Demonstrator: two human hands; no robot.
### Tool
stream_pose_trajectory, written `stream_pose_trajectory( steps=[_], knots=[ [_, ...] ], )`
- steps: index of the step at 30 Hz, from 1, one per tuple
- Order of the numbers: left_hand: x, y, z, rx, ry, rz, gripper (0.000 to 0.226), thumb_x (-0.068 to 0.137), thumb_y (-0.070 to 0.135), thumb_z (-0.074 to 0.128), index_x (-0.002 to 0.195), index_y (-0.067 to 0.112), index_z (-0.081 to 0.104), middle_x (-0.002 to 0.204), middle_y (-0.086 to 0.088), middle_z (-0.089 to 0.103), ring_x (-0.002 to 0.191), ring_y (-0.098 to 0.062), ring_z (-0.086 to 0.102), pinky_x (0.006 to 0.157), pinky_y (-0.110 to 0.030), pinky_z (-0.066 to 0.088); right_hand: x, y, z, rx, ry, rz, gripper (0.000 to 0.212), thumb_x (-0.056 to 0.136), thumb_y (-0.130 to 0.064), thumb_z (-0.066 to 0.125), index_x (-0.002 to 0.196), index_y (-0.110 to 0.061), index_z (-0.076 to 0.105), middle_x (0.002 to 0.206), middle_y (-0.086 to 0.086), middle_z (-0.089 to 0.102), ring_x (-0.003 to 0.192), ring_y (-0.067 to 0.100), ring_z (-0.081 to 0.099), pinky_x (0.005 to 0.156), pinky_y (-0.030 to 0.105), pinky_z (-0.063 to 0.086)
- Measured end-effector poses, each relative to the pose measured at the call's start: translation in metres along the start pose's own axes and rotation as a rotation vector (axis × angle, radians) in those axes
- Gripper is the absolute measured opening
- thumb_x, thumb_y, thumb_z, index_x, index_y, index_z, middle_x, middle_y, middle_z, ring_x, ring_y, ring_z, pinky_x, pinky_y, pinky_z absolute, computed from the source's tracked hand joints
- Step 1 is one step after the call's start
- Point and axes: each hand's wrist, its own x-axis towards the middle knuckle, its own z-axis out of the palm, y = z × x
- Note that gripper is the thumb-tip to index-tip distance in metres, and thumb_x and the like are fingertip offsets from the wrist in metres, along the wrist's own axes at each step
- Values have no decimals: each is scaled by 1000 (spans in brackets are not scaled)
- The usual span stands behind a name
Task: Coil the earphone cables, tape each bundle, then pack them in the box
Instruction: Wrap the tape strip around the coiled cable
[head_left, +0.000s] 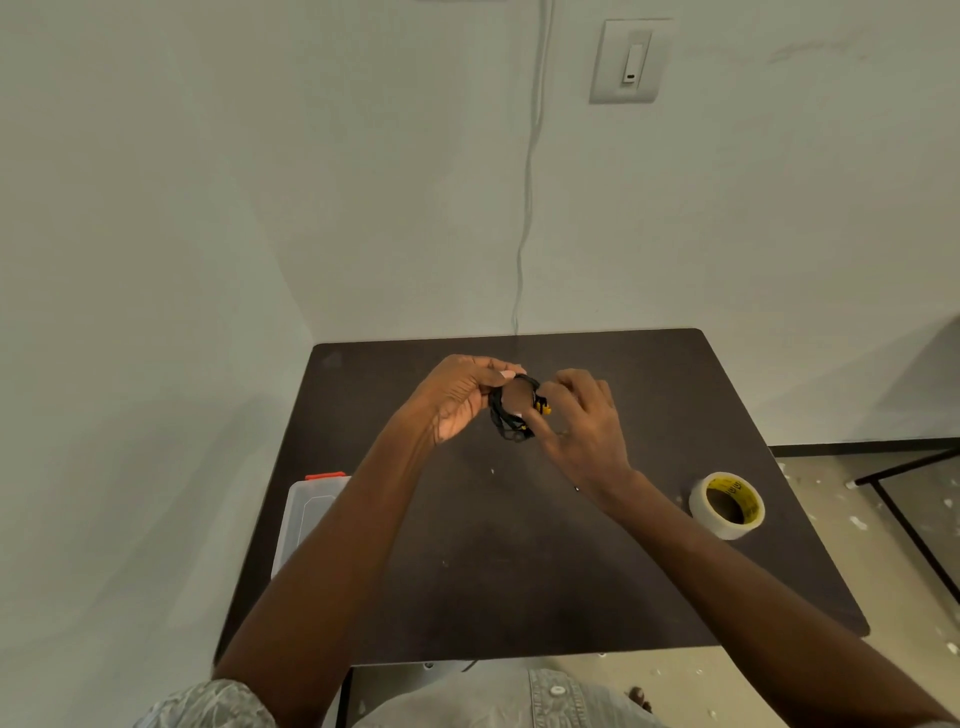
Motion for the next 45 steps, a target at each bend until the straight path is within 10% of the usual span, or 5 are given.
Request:
stream_pose_trajectory(
  steps=[27,45],
  knots=[
    [-1,-3,17,7,44,30,11,85,-12,58,94,-12,66,83,-21,68,73,-21,67,71,-29,52,0,-11,2,-27,51,155,9,83,-4,69,90,-8,71,93,6,67,82,15,52,77,28,30],
    [-3,-18,10,780,-29,517,16,85,16,71,99,20,75,96,5,72,92,-8,68,86,-28,53,11,-11,-15,227,-197,387,5,93,-6,55,91,-7,59,89,5,59,74,21,56,64,42,48]
  ],
)
